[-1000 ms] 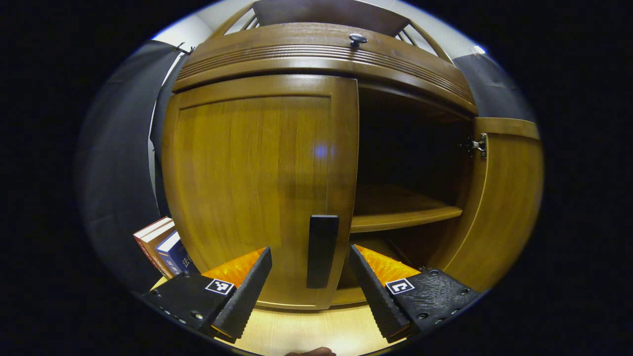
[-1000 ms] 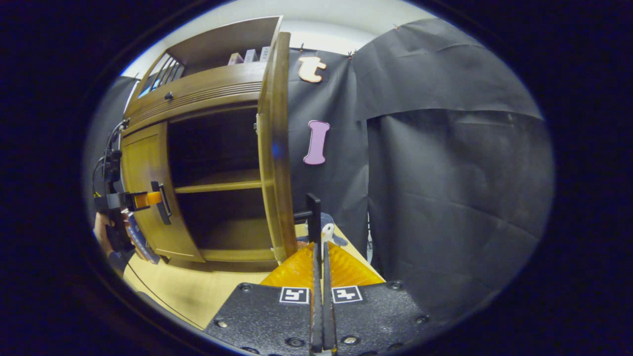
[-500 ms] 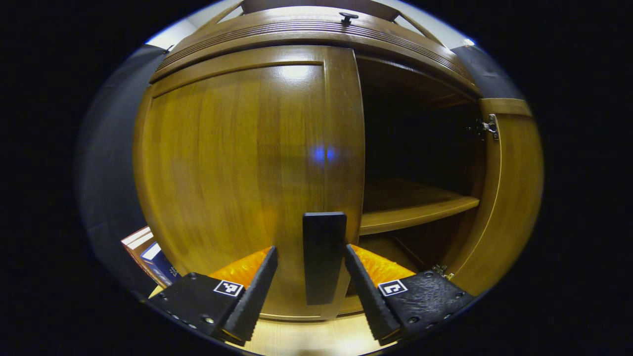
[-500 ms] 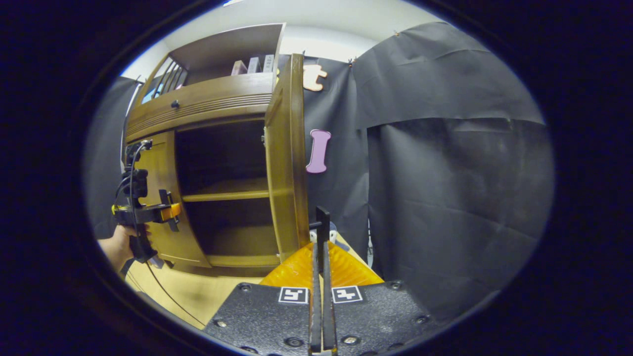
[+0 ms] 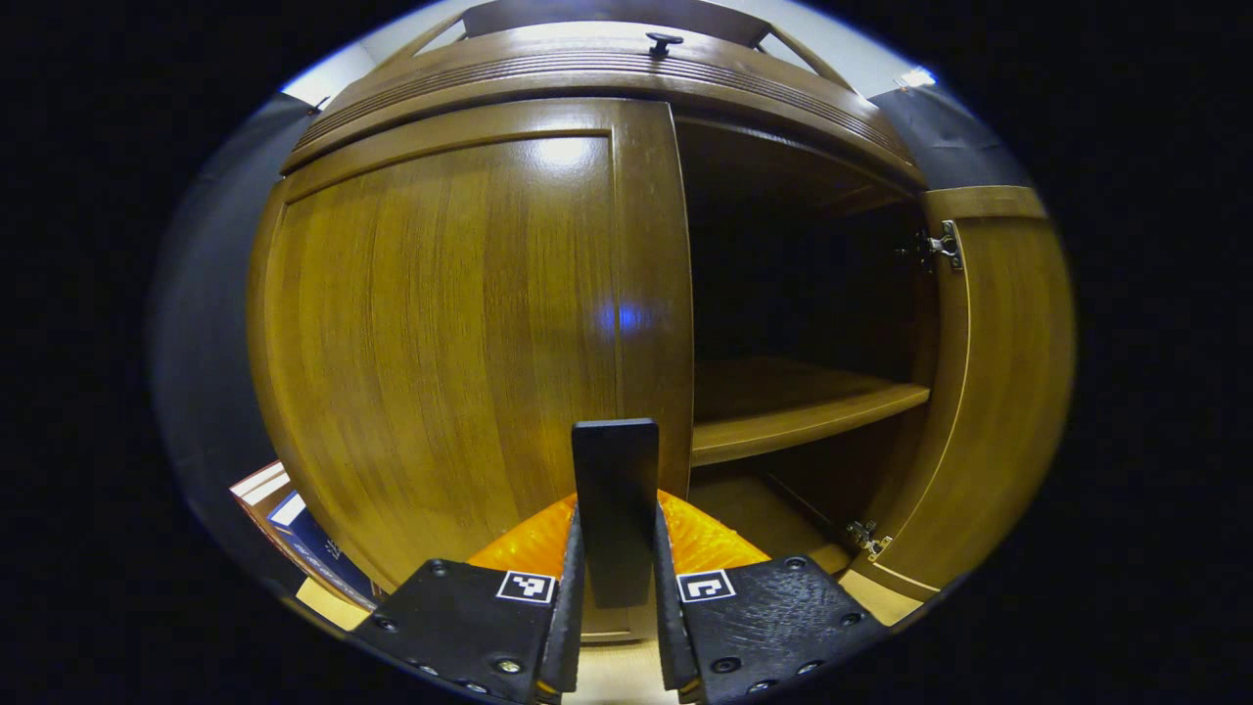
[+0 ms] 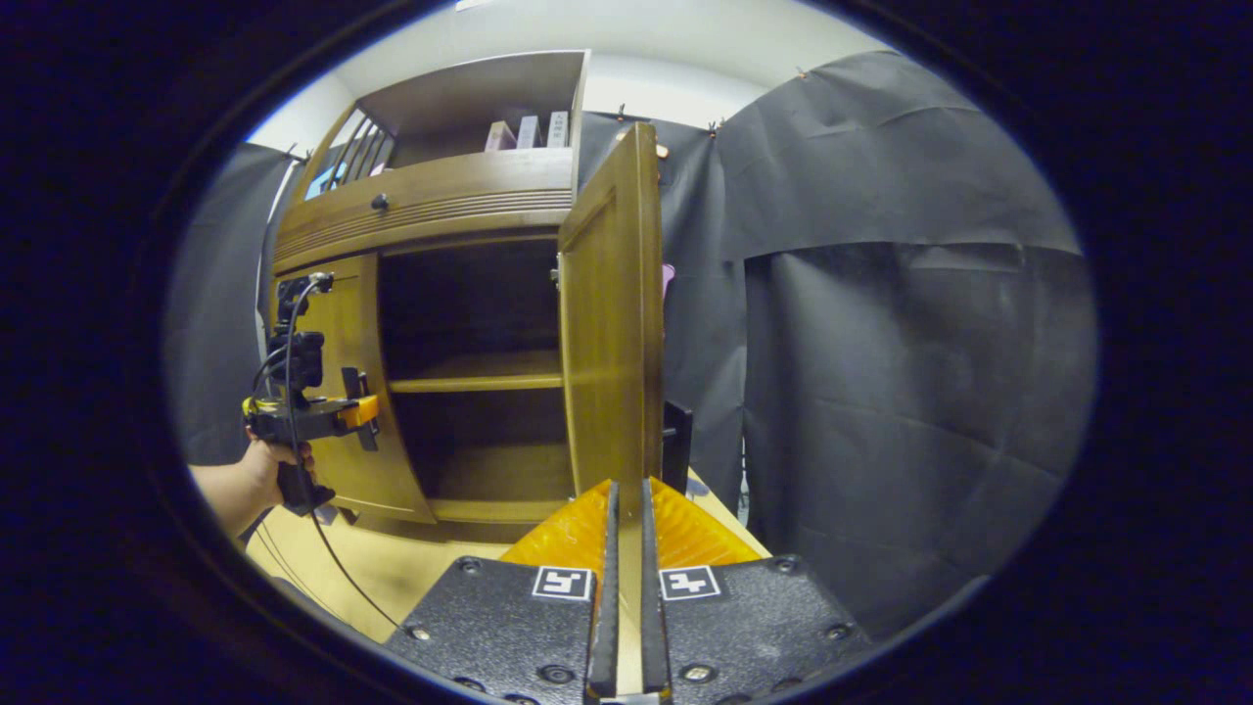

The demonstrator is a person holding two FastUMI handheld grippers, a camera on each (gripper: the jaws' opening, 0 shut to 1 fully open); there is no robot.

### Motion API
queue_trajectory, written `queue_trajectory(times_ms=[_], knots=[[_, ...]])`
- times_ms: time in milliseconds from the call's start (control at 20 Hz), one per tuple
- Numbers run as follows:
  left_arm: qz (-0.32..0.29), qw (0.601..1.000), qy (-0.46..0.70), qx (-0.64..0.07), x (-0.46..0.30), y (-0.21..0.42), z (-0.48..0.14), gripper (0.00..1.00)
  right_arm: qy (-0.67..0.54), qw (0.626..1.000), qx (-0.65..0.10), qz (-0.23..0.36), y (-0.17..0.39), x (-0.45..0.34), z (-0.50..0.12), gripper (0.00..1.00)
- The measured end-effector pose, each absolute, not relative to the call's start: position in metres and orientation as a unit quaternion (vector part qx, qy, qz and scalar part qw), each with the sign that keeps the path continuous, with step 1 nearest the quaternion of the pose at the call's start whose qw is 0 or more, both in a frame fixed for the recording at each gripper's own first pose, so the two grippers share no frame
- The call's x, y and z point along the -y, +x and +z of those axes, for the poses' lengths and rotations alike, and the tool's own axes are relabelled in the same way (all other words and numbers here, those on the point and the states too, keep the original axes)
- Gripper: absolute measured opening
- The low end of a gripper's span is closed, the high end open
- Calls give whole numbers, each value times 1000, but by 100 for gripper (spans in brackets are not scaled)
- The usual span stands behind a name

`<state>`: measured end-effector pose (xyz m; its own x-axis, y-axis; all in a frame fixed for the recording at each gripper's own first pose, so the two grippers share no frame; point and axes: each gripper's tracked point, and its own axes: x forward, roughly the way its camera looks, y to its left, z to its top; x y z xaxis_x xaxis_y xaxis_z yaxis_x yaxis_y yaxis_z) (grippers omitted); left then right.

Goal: Open the right door of the double-door shoe cabinet with the right hand, and open the left door with the left hand.

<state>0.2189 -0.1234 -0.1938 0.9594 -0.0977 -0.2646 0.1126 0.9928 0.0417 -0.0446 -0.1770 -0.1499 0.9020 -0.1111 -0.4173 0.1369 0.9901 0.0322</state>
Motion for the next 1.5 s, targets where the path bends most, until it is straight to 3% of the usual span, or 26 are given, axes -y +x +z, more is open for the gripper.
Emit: queue_trajectory(times_ms=[50,450,500,550,700,750,800,850,1500], knots=[[-54,989,23,-138,123,217,-195,31,30,975,-211,-61,-45,174,-149,13],[-74,985,38,-148,120,185,-195,31,32,976,-212,-22,-45,147,-154,13],[-78,985,36,-148,120,183,-195,23,32,977,-211,-15,-43,143,-153,13],[-79,985,29,-151,119,181,-195,31,31,977,-211,-9,-43,139,-153,13],[-78,985,27,-152,119,182,-194,23,29,978,-208,6,-38,130,-150,13],[-78,985,25,-152,119,181,-194,23,28,978,-207,11,-37,127,-149,13],[-80,985,19,-149,119,180,-194,31,26,978,-206,13,-37,126,-148,13],[-82,985,17,-149,119,178,-194,20,25,978,-206,13,-37,127,-147,13],[-60,988,11,-139,99,119,-185,20,18,975,-216,50,-29,105,-157,13]])
